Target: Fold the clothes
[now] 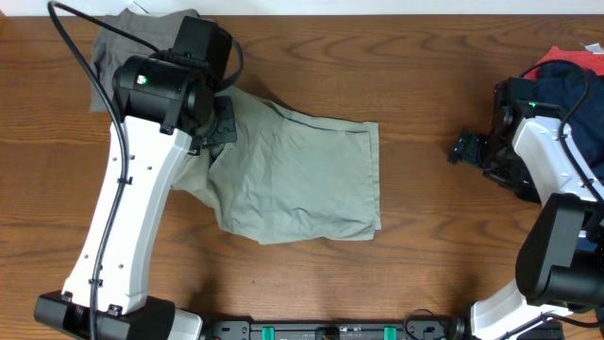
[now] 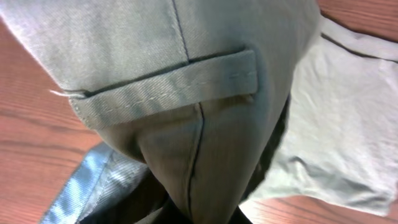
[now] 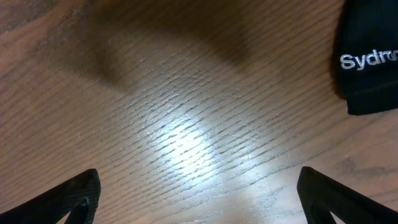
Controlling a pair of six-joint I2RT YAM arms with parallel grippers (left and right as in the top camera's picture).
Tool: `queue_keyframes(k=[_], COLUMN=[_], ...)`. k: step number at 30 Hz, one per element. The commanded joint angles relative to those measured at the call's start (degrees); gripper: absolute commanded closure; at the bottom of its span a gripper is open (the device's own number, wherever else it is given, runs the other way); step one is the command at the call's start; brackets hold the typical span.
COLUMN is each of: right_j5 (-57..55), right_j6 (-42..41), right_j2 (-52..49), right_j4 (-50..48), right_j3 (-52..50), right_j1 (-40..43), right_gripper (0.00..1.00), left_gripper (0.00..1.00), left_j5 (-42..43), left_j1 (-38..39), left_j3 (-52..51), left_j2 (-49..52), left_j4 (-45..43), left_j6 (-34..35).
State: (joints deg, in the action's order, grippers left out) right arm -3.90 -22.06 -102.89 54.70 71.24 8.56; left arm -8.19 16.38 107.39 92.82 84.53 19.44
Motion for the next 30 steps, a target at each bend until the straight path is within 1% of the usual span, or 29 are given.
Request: queue_keyframes(k=[1, 8, 14, 17, 21, 27, 30], right_j5=[-0.6, -0.6, -0.6, -0.6, -0.6, -0.6, -0.6], right_j6=[0.0, 0.0, 0.0, 0.0, 0.0, 0.0, 0.0], right_j2=[1.1, 1.1, 1.1, 1.1, 1.1, 1.1, 1.1], right_j4=[0.0, 0.0, 0.0, 0.0, 0.0, 0.0, 0.0], right_j3=[0.6, 0.6, 0.6, 0.6, 0.6, 0.6, 0.6], right_j1=[0.2, 0.2, 0.2, 0.2, 0.2, 0.2, 0.2], right_gripper=[0.01, 0.01, 0.01, 0.01, 0.01, 0.01, 0.01], left_gripper=[0.94, 0.94, 0.94, 0.94, 0.94, 0.94, 0.94], left_j5=[2.7, 3.1, 5.5, 5.6, 6.1, 6.4, 9.8], left_j1=[1.2, 7.5, 12.6, 14.5, 17.1, 21.4, 23.7], left_j3=[1.2, -0.4, -0.4, -0.4, -0.4, -0.4, -0.4], left_j2=[1.5, 8.1, 11.8, 13.0, 15.3, 20.1, 23.1], left_j4=[-0.2, -3.6, -8.2, -9.1, -10.1, -12.2, -14.3], left_j6=[-0.7, 1.7, 2.0, 4.3, 5.0, 9.2, 9.6])
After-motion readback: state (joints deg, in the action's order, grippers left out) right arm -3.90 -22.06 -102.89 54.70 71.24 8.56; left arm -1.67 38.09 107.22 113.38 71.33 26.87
